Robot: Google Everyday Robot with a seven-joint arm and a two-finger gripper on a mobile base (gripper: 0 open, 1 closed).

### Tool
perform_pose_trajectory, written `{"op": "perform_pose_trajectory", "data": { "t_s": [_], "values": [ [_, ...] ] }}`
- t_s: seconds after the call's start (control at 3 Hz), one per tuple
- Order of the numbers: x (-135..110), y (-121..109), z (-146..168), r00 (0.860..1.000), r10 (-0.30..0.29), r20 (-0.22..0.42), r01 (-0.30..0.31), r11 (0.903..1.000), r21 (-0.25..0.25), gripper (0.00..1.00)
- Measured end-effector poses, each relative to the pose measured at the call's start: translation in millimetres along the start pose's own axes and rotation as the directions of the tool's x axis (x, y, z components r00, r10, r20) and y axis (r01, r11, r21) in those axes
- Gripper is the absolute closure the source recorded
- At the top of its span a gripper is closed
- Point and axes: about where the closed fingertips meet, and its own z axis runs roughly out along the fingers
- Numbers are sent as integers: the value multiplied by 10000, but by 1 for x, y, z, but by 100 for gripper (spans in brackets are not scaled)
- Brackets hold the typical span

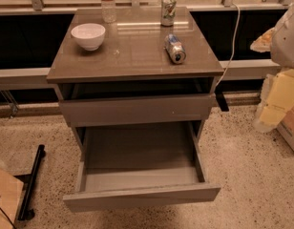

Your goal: Place redbull can into middle drawer

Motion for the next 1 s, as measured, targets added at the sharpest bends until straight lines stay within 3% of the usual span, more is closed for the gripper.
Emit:
{"op": "perform_pose_trajectory", "data": {
  "t_s": [0.33, 0.67, 1.0],
  "values": [
    [0, 0, 0, 10000, 1, 1, -1, 10000, 1, 0],
    [-4, -6, 3, 9942, 533, 934, -557, 9982, 238, 0],
    [-18, -24, 10, 9678, 1004, 2307, -1166, 9915, 579, 0]
  ]
}}
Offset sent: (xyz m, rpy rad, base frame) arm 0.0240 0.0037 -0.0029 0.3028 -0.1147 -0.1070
